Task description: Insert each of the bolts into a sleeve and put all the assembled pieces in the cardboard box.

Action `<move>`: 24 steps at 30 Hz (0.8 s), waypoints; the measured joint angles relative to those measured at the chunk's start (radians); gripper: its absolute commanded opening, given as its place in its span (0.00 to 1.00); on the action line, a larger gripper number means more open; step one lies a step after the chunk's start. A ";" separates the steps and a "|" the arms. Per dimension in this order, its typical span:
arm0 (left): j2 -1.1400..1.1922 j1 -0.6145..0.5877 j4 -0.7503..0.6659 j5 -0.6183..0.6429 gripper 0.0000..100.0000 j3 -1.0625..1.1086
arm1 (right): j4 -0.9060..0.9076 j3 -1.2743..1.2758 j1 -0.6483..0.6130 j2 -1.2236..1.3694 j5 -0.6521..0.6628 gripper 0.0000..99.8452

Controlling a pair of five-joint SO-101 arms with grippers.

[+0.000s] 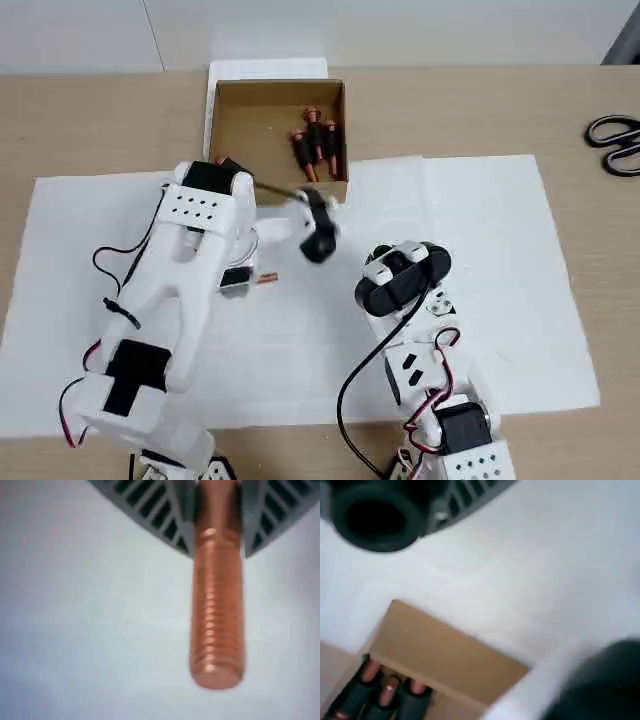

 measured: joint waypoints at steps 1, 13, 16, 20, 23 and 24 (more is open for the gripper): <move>0.000 -0.006 0.000 -0.089 0.01 -0.002 | 0.000 0.000 0.000 0.000 0.000 0.00; 0.006 -0.097 -0.344 -0.155 0.01 -0.003 | 0.000 0.000 0.000 0.000 0.000 0.00; 0.054 -0.114 -0.390 -0.155 0.01 -0.003 | 0.000 0.000 0.000 0.000 0.000 0.00; 0.121 -0.109 -0.388 -0.155 0.01 -0.002 | 0.000 0.000 0.000 0.000 0.000 0.00; 0.133 -0.109 -0.376 -0.155 0.01 -0.002 | 0.000 0.000 0.000 0.000 0.000 0.00; 0.135 -0.109 -0.374 -0.155 0.01 -0.002 | 0.000 0.000 0.000 0.000 0.000 0.00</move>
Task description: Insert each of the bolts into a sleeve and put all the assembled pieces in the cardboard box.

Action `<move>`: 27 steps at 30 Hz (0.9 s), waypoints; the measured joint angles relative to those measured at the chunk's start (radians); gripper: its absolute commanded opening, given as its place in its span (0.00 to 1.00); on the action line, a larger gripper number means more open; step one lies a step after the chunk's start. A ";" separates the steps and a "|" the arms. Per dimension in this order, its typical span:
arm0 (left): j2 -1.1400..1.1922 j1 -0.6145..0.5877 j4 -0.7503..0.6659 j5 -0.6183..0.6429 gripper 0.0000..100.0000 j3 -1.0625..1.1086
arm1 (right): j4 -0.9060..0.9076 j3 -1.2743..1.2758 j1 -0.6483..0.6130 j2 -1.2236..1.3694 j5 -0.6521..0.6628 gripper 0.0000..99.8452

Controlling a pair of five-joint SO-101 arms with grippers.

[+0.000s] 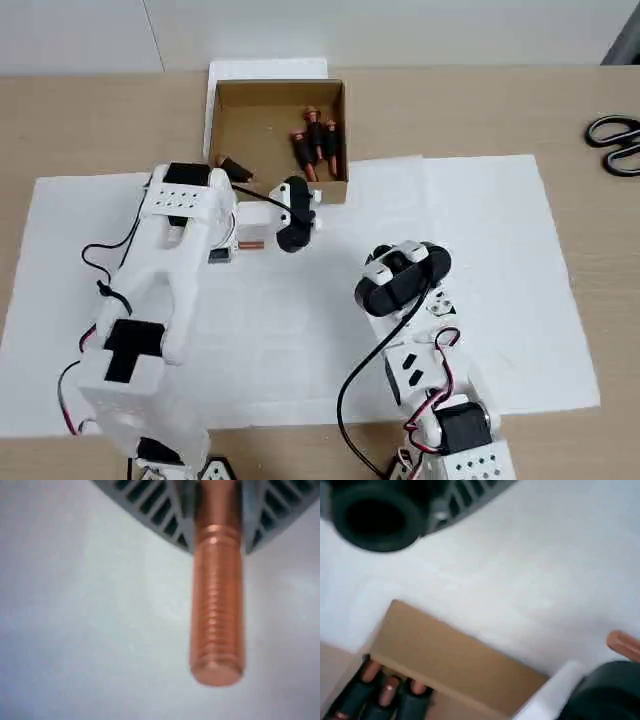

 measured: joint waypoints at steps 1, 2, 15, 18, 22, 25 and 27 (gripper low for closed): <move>0.000 -0.002 0.000 0.000 0.02 0.000 | 0.000 0.000 0.000 0.000 0.000 0.00; 0.000 -0.005 0.003 0.000 0.03 0.000 | 0.000 0.000 0.000 0.000 0.000 0.00; 0.000 -0.011 0.071 0.000 0.22 -0.046 | 0.000 0.000 0.000 0.000 0.000 0.00; 0.000 -0.011 0.077 0.000 0.22 -0.064 | 0.000 0.000 0.000 0.000 0.000 0.00; 0.000 0.009 0.178 0.101 0.22 -0.195 | 0.000 0.000 0.000 0.000 0.000 0.00; 0.000 0.043 0.316 0.350 0.22 -0.325 | 0.000 0.000 0.000 0.000 0.000 0.00; 0.000 0.060 0.356 0.552 0.22 -0.393 | 0.000 0.000 0.000 0.000 0.000 0.00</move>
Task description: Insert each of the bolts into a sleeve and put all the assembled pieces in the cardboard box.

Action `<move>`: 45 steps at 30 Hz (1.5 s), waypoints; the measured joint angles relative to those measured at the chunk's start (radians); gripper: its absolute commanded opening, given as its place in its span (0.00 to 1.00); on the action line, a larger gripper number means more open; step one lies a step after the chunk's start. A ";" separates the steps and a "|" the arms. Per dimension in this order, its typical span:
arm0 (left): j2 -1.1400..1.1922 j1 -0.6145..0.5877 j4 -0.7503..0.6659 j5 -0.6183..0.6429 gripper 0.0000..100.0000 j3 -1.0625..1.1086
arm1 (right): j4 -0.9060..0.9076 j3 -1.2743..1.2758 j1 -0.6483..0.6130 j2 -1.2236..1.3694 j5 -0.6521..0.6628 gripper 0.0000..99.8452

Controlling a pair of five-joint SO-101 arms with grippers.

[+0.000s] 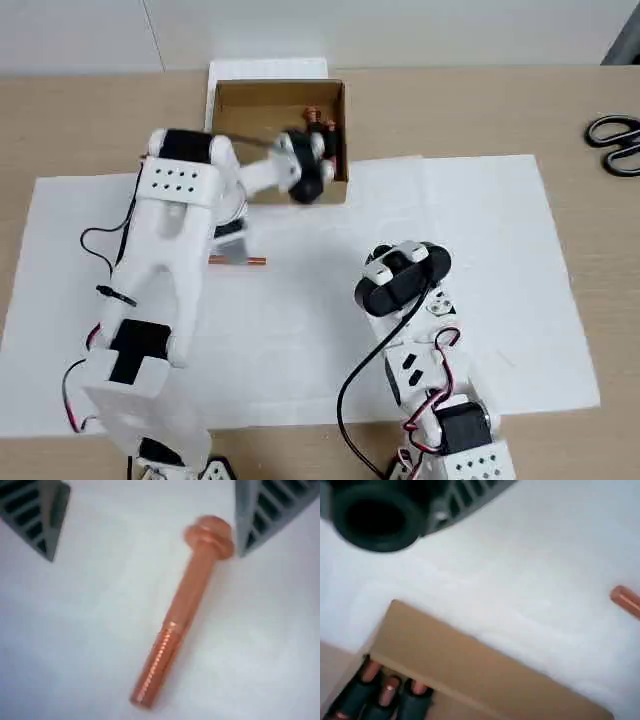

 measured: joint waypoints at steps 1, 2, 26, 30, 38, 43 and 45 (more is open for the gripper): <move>0.000 0.003 0.009 0.107 0.22 -0.018 | 0.000 0.000 0.000 0.000 0.000 0.00; 0.000 0.003 0.012 0.219 0.22 -0.031 | 0.000 0.000 0.000 0.000 0.000 0.00; 0.000 -0.002 0.023 1.976 0.22 -0.041 | -0.037 0.000 0.000 0.000 0.000 0.00; 0.000 -0.002 0.023 2.036 0.22 -0.041 | -0.037 0.000 0.000 0.000 0.000 0.00; 0.015 -0.006 0.017 2.217 0.22 0.086 | -0.037 0.000 0.000 0.000 0.000 0.00; 0.104 -0.012 -0.081 2.245 0.22 0.249 | -0.037 0.000 0.000 0.000 0.000 0.00; 0.135 -0.026 -0.123 2.248 0.22 0.253 | -0.037 0.000 0.000 0.000 0.000 0.00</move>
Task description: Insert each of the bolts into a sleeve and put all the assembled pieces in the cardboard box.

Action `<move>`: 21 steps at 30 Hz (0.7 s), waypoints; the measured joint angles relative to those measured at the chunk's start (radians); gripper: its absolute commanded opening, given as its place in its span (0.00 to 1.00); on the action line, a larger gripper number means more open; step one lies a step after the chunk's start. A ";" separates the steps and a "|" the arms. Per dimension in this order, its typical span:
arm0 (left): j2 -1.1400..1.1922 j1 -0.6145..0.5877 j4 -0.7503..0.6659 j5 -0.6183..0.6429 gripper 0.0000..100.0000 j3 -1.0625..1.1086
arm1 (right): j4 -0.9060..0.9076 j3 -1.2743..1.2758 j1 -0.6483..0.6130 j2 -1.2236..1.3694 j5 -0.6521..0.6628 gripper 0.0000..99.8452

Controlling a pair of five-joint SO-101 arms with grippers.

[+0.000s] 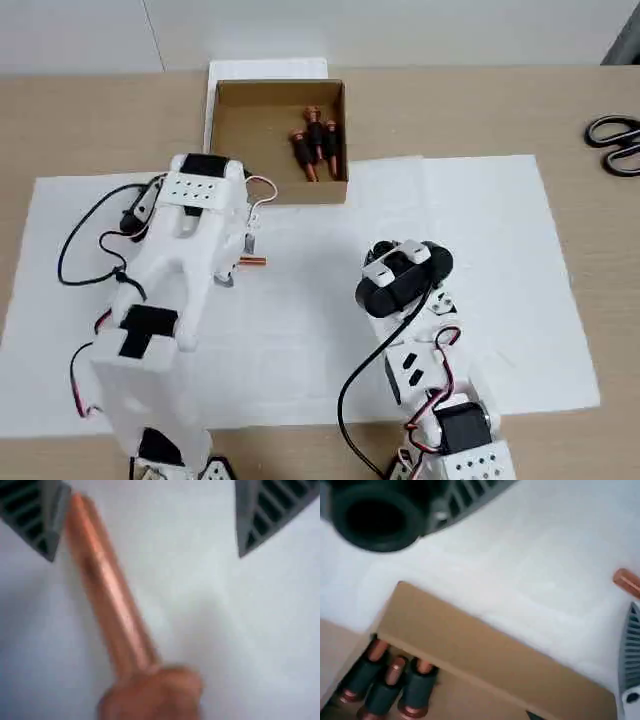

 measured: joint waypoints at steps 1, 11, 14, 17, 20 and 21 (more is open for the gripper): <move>0.015 -0.009 -0.017 0.002 0.22 0.000 | 0.000 0.000 0.000 0.000 0.000 0.00; 0.094 -0.052 -0.094 0.003 0.22 0.000 | 0.000 0.021 0.003 0.000 0.000 0.00; 0.094 -0.066 -0.094 0.017 0.22 0.000 | 0.000 0.023 0.000 0.002 0.000 0.00; 0.094 -0.075 -0.095 0.041 0.22 0.000 | 0.000 0.023 0.002 0.000 0.000 0.00; 0.094 -0.077 -0.098 0.044 0.20 0.000 | 0.000 0.023 0.000 0.000 0.000 0.00; 0.094 -0.077 -0.103 0.046 0.17 0.000 | 0.000 0.023 0.000 0.000 0.000 0.00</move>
